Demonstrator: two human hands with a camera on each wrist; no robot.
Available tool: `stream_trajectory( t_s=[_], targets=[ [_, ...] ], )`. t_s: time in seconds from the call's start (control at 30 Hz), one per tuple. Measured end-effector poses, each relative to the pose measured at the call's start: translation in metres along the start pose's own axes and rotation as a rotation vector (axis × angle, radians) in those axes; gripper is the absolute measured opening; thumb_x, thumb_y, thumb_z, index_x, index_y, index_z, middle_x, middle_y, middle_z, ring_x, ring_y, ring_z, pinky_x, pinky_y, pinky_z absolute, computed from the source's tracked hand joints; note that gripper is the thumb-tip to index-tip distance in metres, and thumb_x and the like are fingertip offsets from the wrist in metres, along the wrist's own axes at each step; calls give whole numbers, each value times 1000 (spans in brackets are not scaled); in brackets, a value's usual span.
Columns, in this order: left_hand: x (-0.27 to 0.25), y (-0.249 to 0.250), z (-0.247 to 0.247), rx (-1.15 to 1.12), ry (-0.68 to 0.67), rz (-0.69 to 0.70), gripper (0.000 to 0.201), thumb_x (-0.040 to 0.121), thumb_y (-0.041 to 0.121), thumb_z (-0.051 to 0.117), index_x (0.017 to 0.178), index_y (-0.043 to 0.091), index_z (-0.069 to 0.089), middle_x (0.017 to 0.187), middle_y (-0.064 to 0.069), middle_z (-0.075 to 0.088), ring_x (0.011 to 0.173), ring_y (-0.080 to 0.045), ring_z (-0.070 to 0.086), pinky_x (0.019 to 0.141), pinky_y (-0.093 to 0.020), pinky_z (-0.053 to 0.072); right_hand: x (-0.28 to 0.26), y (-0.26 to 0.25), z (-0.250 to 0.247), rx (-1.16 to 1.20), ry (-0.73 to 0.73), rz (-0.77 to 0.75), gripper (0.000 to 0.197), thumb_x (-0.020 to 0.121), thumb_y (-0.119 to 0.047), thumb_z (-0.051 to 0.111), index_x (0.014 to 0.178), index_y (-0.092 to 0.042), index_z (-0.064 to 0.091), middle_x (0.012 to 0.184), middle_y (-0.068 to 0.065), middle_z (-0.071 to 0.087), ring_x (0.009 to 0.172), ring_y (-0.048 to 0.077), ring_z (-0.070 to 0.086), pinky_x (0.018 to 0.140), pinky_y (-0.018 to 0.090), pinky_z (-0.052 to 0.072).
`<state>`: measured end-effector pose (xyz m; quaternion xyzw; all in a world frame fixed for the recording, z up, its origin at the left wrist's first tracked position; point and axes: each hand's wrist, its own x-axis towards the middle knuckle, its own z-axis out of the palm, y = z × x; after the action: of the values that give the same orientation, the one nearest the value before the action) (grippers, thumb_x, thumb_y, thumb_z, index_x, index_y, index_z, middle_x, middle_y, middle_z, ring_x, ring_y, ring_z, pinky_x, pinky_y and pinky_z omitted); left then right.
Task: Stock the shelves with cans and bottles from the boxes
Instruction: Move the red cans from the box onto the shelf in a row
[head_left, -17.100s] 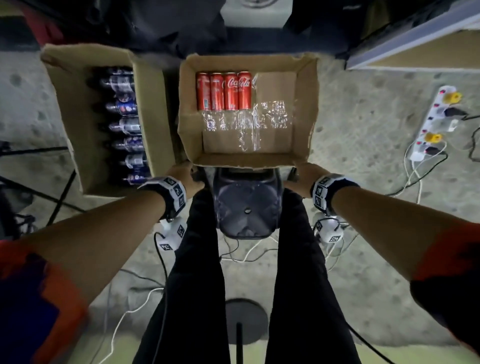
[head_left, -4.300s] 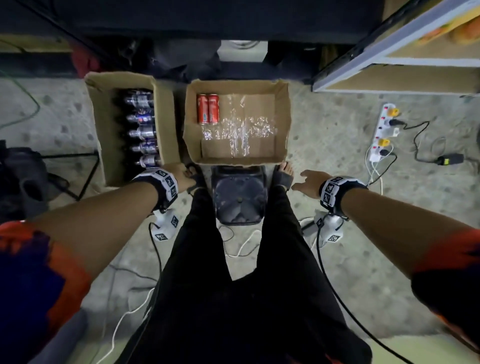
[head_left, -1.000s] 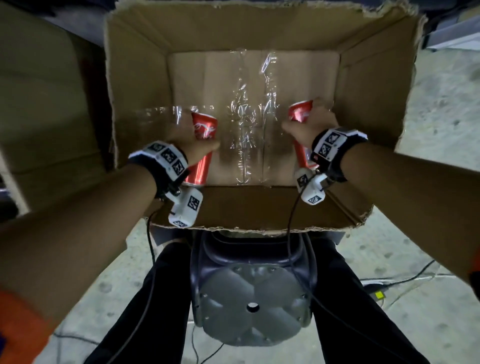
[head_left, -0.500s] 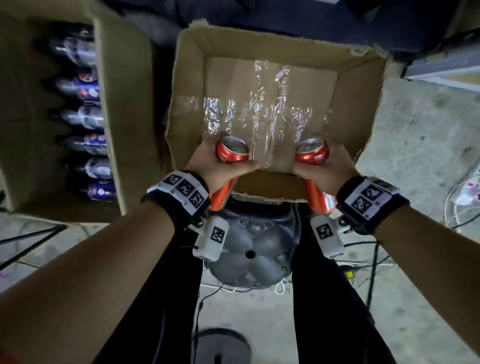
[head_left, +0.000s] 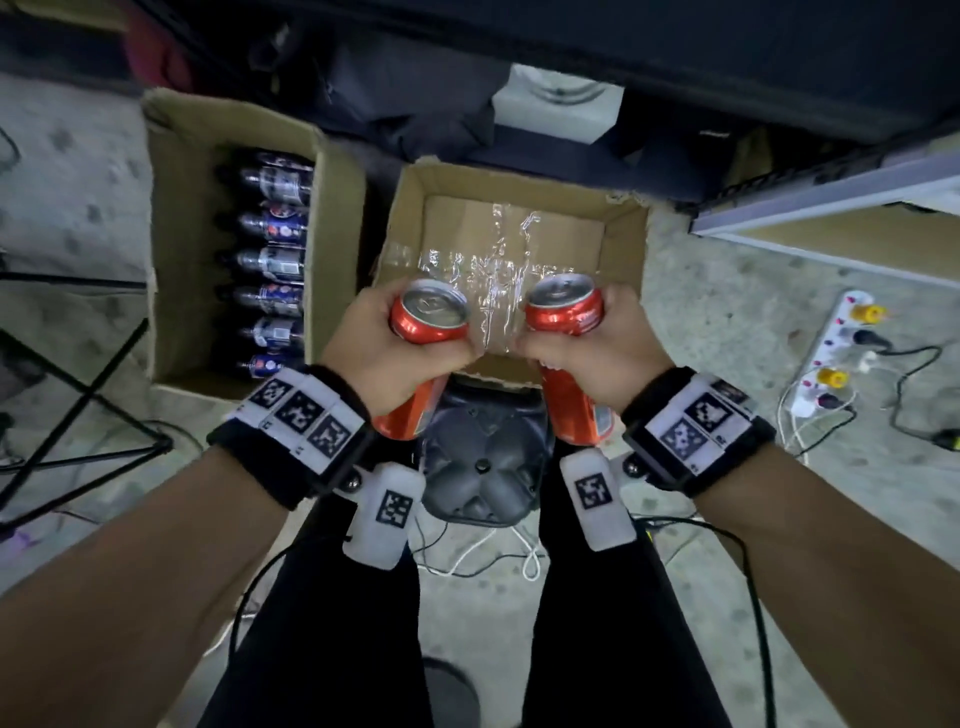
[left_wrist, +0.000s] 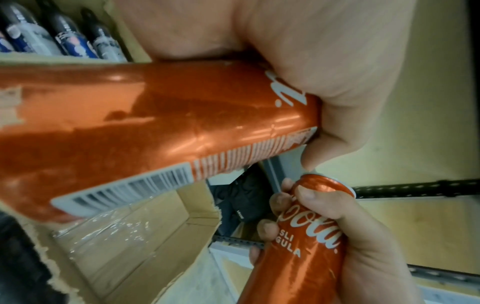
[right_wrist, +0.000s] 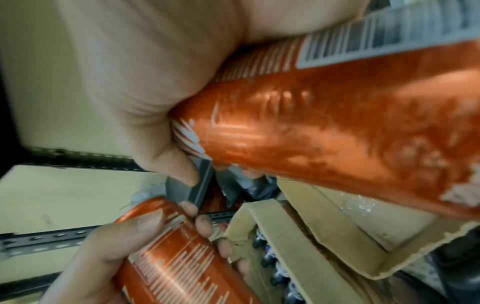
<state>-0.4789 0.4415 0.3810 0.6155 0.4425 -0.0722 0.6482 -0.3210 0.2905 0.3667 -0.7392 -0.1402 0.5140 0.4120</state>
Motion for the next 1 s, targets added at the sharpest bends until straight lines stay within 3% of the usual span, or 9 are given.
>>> stream_trajectory(
  t_s=[0.2,0.4,0.5,0.57,0.67,0.77,0.87,1.0],
  targets=[
    [-82,63,-25,-46,139,153,30,75,-2,83,87,19,65,73,13,70,71,-3,67,71,-19,54,-74,-78,11,64,62,-115,31,65,-10,86,92,-13,69,79,7,74,71,25,72,74,44,62],
    [-156,123,-42,-104,222,322,35,72,-3,84,86,22,65,76,11,70,72,-4,66,71,-18,53,-141,-163,4,22,86,-318,34,67,-9,90,94,-14,70,80,-5,73,73,10,71,70,26,57],
    [-186,158,-46,-125,247,437,36,72,-7,83,83,21,64,71,14,68,69,0,64,70,-15,51,-167,-205,-5,4,95,-453,34,65,-6,88,95,-8,71,88,4,76,79,19,73,75,34,59],
    [-205,182,-48,-130,220,523,31,67,1,85,81,18,63,71,11,66,69,-5,63,70,-19,51,-182,-233,-13,-18,114,-539,33,64,-8,87,93,-9,71,91,7,76,83,23,74,79,39,60],
    [-229,220,-56,-133,206,629,28,65,13,84,82,13,62,74,3,64,70,-12,62,71,-25,51,-205,-275,-27,-47,151,-651,30,66,-6,87,89,-14,70,83,2,75,77,19,73,74,36,59],
    [-248,255,-67,-130,237,724,33,62,22,87,84,13,64,80,-10,68,74,-20,65,76,-39,54,-224,-312,-40,-71,182,-729,30,67,-8,88,91,-14,71,83,4,75,78,22,73,76,37,60],
    [-265,288,-83,-144,263,787,35,61,28,85,85,12,65,85,-20,68,77,-36,67,81,-51,55,-240,-346,-50,-105,211,-779,31,66,-16,88,91,-16,71,84,4,75,78,23,73,76,40,60],
    [-283,328,-112,-181,268,854,41,59,27,84,87,7,63,81,-22,66,75,-37,65,79,-50,55,-256,-388,-60,-106,267,-883,29,64,-12,88,82,-22,67,77,-1,72,71,20,70,72,36,57]
  ],
)
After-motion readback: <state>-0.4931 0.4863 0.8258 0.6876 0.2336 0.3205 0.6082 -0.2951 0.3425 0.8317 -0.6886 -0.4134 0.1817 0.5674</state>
